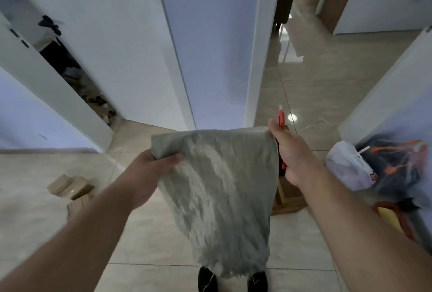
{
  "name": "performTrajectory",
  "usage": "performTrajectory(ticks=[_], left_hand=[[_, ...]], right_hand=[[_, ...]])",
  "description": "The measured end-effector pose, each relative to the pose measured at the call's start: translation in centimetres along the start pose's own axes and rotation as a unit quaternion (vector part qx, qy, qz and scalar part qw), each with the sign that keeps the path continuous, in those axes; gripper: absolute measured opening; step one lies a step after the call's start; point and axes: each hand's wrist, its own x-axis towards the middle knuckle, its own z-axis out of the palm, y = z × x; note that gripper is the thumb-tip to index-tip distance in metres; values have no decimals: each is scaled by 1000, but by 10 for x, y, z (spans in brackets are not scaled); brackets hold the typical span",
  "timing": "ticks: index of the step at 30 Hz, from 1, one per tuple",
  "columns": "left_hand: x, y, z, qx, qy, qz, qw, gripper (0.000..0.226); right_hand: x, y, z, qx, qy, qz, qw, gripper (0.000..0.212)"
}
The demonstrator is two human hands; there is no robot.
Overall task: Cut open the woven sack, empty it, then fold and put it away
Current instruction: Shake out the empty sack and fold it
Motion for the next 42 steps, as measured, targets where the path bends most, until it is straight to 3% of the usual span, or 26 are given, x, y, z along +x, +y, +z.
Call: performTrajectory(ticks=[3, 5, 7, 11, 13, 15, 17, 18, 21, 22, 24, 26, 29, 31, 33, 37, 38, 40, 42], left_hand=[[17, 12, 9, -82, -5, -2, 997, 27], [28, 17, 7, -93, 3, -9, 996, 28], [36, 18, 2, -85, 19, -11, 996, 31], [30, -5, -11, 43, 39, -19, 998, 80], [28, -15, -10, 51, 61, -4, 997, 92], [33, -8, -6, 61, 103, 39, 992, 87], [41, 9, 1, 111, 108, 85, 984, 63], [44, 17, 3, 138, 91, 104, 981, 57], [49, 34, 9, 284, 31, 143, 947, 64], [49, 40, 10, 355, 30, 161, 920, 60], [49, 50, 15, 459, 46, 206, 863, 31], [46, 64, 18, 495, 81, 224, 836, 12], [42, 87, 14, 456, 115, 290, 833, 29], [37, 101, 8, 357, 83, 303, 880, 19], [32, 112, 2, 212, 39, 273, 938, 6], [1, 134, -9, 36, -39, 349, 936, 37], [-6, 132, -13, 28, -82, 335, 938, 46], [-13, 113, -16, 114, -148, 258, 948, 54], [-10, 87, -9, 206, -120, 193, 952, 50]], right_hand=[[-2, 17, -5, -62, -32, -2, 998, 71], [-4, 27, -4, -118, -53, 6, 992, 70], [0, 29, -3, -147, -21, -9, 989, 57], [14, 5, -6, -66, 84, -42, 993, 47], [17, -11, -5, -95, 129, -70, 985, 49], [15, -23, -6, -168, 143, -106, 970, 53], [6, -36, -9, -265, 96, -130, 951, 60], [2, -42, -12, -307, 62, -134, 940, 65], [-3, -58, -18, -438, 22, -130, 890, 74], [-3, -63, -18, -492, 29, -136, 859, 65], [-4, -70, -18, -581, 63, -168, 794, 42], [-7, -76, -17, -633, 116, -200, 738, 29], [-11, -87, -25, -649, 177, -250, 696, 29], [-18, -100, -31, -594, 168, -271, 738, 36], [-35, -112, -30, -496, 122, -274, 815, 25], [-61, -128, -20, -269, 62, -321, 906, 20], [-65, -133, -15, -199, 51, -329, 922, 26], [-72, -142, -6, -76, 26, -322, 943, 22], [-77, -147, 4, -23, 3, -293, 956, 16]])
